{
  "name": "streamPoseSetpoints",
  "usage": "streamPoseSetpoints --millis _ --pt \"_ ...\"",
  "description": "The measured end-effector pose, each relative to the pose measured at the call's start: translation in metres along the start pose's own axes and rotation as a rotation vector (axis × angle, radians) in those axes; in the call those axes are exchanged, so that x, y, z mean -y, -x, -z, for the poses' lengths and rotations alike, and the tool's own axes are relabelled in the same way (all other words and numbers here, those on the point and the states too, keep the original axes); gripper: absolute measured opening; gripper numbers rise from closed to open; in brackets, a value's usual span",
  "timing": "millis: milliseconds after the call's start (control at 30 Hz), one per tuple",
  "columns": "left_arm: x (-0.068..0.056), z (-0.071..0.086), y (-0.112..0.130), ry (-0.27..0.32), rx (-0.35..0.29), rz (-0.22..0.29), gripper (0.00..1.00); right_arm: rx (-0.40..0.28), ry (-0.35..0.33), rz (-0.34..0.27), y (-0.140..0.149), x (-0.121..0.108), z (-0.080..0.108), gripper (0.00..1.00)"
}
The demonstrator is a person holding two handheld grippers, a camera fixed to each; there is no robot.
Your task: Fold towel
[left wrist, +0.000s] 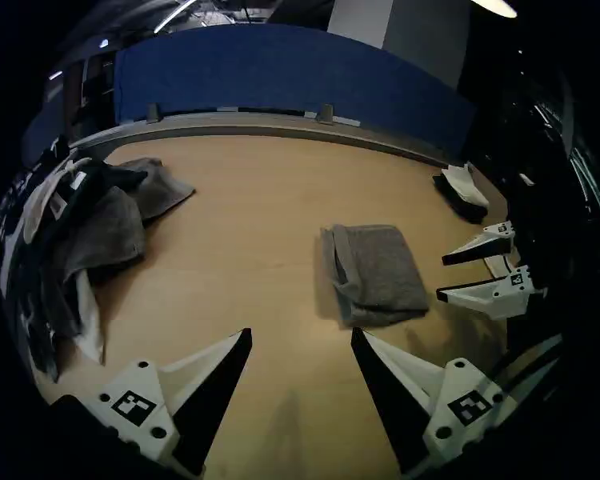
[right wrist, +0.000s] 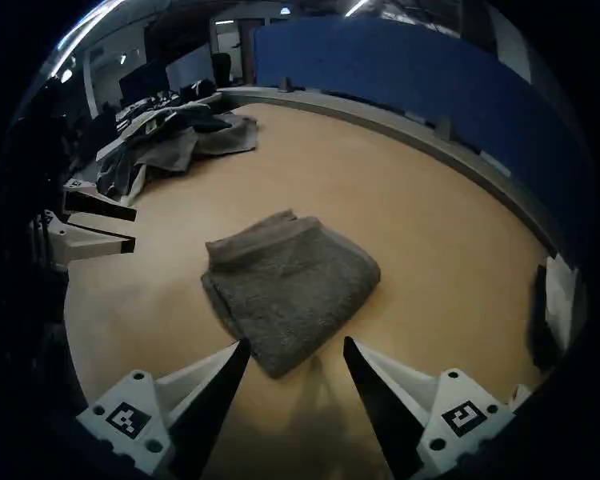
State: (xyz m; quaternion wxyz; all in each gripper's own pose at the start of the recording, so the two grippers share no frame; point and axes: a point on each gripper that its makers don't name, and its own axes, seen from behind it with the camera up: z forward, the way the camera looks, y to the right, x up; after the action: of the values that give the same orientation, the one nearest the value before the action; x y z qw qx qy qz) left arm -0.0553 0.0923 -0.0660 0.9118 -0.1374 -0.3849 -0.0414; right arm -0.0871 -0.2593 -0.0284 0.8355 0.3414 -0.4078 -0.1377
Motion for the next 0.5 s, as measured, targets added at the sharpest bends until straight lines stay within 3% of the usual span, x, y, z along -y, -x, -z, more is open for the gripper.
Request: streamPoseSetpoints --millis 500 --pt "0.000 0.003 0.004 0.003 -0.002 0.003 0.92 0.040 -0.002 -0.011 0.025 0.009 -0.013 0.91"
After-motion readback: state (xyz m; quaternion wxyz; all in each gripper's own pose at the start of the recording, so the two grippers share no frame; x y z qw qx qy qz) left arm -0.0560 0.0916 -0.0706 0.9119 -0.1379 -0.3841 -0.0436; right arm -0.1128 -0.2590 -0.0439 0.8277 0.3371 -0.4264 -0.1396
